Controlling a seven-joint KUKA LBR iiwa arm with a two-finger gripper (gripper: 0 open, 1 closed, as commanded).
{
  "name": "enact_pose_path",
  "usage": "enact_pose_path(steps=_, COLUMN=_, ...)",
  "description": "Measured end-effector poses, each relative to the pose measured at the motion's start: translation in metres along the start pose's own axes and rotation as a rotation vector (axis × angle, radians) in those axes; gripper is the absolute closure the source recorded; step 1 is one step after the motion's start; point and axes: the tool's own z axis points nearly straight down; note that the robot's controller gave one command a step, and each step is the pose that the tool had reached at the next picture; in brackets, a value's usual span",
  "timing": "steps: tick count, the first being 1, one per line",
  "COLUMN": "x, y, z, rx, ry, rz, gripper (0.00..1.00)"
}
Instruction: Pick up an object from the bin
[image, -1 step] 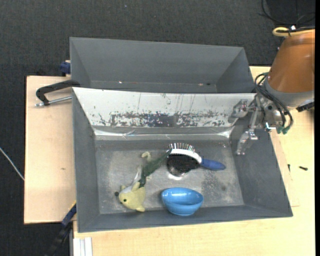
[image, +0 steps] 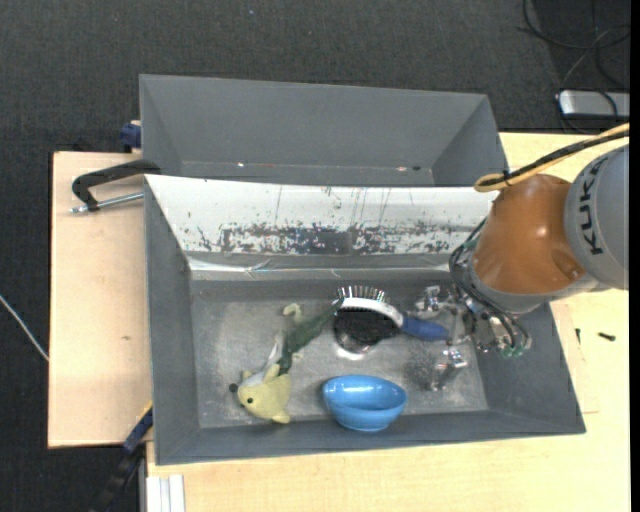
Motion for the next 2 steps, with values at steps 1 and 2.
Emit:
enact_pose_path(steps=1, x=-0.003, y=-0.002, z=-0.004, rx=0.005, ry=-0.01, rz=0.001, gripper=1.0)
enact_pose_path(steps=2, x=-0.007, y=0.036, z=-0.134, rx=0.006, ry=-0.021, rz=0.032, gripper=1.0)
